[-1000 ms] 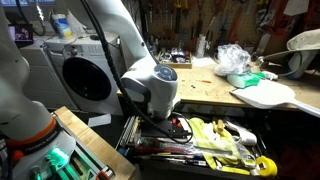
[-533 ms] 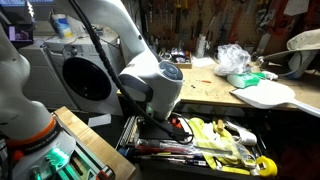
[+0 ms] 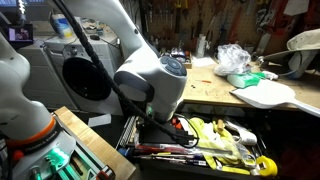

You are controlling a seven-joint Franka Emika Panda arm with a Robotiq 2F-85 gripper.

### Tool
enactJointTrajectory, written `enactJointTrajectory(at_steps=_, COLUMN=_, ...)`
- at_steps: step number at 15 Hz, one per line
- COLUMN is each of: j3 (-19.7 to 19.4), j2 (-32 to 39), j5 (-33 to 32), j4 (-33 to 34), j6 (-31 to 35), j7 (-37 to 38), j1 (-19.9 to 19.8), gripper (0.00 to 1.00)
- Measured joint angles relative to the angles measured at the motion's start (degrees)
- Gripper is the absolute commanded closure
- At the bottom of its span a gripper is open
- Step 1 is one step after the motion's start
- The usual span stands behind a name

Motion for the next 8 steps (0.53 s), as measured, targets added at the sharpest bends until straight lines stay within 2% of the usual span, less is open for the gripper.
enactJointTrajectory(at_steps=8, j3=-2.8, j2=-4.7, j5=-10.8, j4=0.0, j6=-9.4, j7=0.9, j1=0.0, gripper=0.88)
